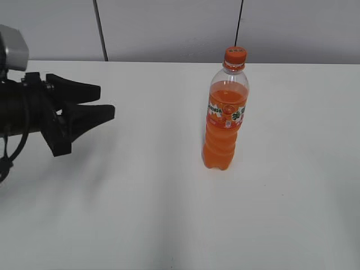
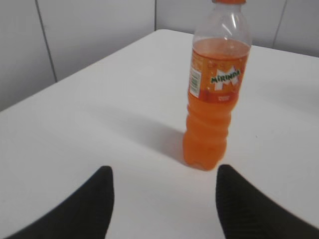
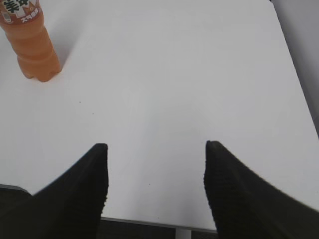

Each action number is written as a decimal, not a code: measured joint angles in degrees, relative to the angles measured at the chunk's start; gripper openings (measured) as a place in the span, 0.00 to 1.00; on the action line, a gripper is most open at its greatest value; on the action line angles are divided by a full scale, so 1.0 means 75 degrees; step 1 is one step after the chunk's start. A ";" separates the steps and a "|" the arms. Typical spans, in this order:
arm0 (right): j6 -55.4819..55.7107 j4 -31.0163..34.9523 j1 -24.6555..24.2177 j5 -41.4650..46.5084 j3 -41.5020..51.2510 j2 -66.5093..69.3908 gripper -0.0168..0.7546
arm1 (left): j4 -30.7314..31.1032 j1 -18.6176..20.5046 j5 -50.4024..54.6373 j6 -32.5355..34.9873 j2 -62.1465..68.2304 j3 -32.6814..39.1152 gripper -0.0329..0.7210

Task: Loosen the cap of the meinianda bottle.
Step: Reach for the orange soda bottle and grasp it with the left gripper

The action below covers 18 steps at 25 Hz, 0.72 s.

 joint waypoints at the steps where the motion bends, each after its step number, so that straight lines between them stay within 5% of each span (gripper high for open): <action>1: 0.0000 0.0000 0.0000 0.0000 0.0000 0.0000 0.62 | 0.0229 -0.0029 -0.0011 -0.0006 0.0165 -0.0133 0.57; 18: 0.0000 0.0000 0.0000 0.0000 0.0000 0.0000 0.62 | 0.0583 -0.1879 -0.0012 -0.0006 0.2684 -0.2590 0.78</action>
